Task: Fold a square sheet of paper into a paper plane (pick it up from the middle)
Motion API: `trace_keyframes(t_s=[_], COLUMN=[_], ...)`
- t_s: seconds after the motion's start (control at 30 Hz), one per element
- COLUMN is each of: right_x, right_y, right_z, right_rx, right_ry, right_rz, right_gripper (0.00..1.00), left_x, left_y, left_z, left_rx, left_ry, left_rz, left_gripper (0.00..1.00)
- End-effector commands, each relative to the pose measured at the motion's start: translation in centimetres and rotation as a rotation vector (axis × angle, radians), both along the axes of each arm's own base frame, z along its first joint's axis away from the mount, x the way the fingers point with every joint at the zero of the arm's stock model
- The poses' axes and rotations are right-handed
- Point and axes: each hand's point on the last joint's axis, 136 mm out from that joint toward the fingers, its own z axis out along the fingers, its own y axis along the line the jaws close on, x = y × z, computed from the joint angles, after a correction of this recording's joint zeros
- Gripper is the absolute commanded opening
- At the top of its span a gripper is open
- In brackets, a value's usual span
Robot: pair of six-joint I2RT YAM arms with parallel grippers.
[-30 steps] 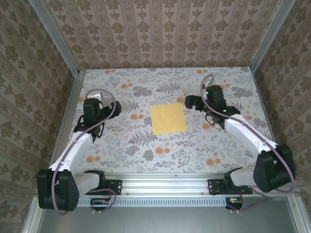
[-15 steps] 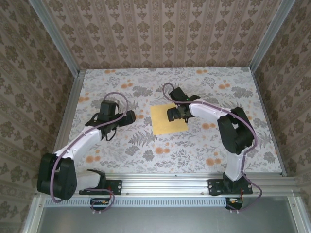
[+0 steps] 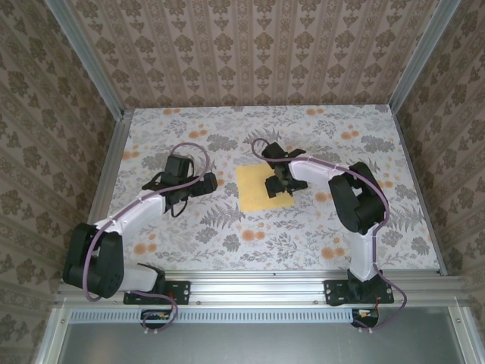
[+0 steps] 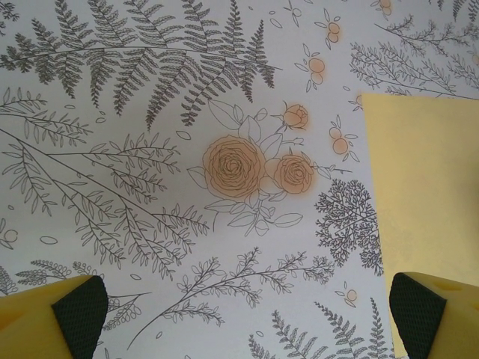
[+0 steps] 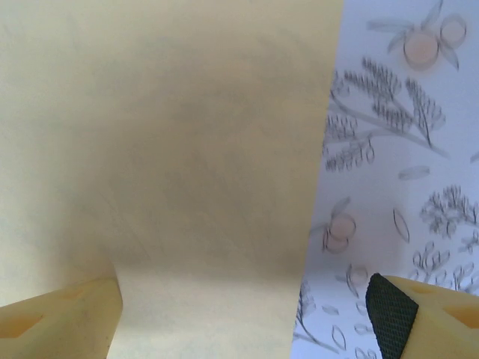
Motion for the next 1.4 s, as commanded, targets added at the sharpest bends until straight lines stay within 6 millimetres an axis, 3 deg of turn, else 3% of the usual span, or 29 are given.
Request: trace_keyframes(t_s=[0.0, 0.13, 0.2, 0.33, 0.43, 0.67, 1.37], right_x=[-5.6, -8.5, -8.9, -6.1, -4.5, -4.2, -3.9], right_y=[-3.4, -4.4, -4.5, -2.2, 0.1, 3.2, 3.2], right_z=[-1.0, -0.7, -0.2, 3.3, 4.5, 2.6, -0.7], right_rx=[-0.125, -0.143, -0.124, -0.013, 0.096, 0.194, 0.079], right_ry=[0.165, 0.195, 0.177, 0.056, 0.007, 0.057, 0.169], right_rz=[0.027, 0.029, 0.014, -0.047, -0.122, -0.221, -0.184], right_gripper=[0.87, 0.87, 0.87, 0.91, 0.98, 1.00, 0.98], left_x=[0.8, 0.9, 0.9, 1.0, 0.7, -0.6, -0.7], left_y=[-0.3, -0.3, -0.3, -0.1, 0.5, 1.7, 1.3], left_z=[0.8, 0.7, 0.7, 0.8, 0.6, -0.7, -2.0], left_rx=[0.002, 0.008, 0.010, 0.014, 0.028, 0.055, 0.068], left_ry=[-0.024, -0.021, -0.022, -0.021, 0.000, 0.076, 0.108], left_rz=[0.014, 0.018, 0.019, 0.033, 0.073, 0.135, 0.101], left_gripper=[1.00, 1.00, 1.00, 1.00, 1.00, 1.00, 1.00])
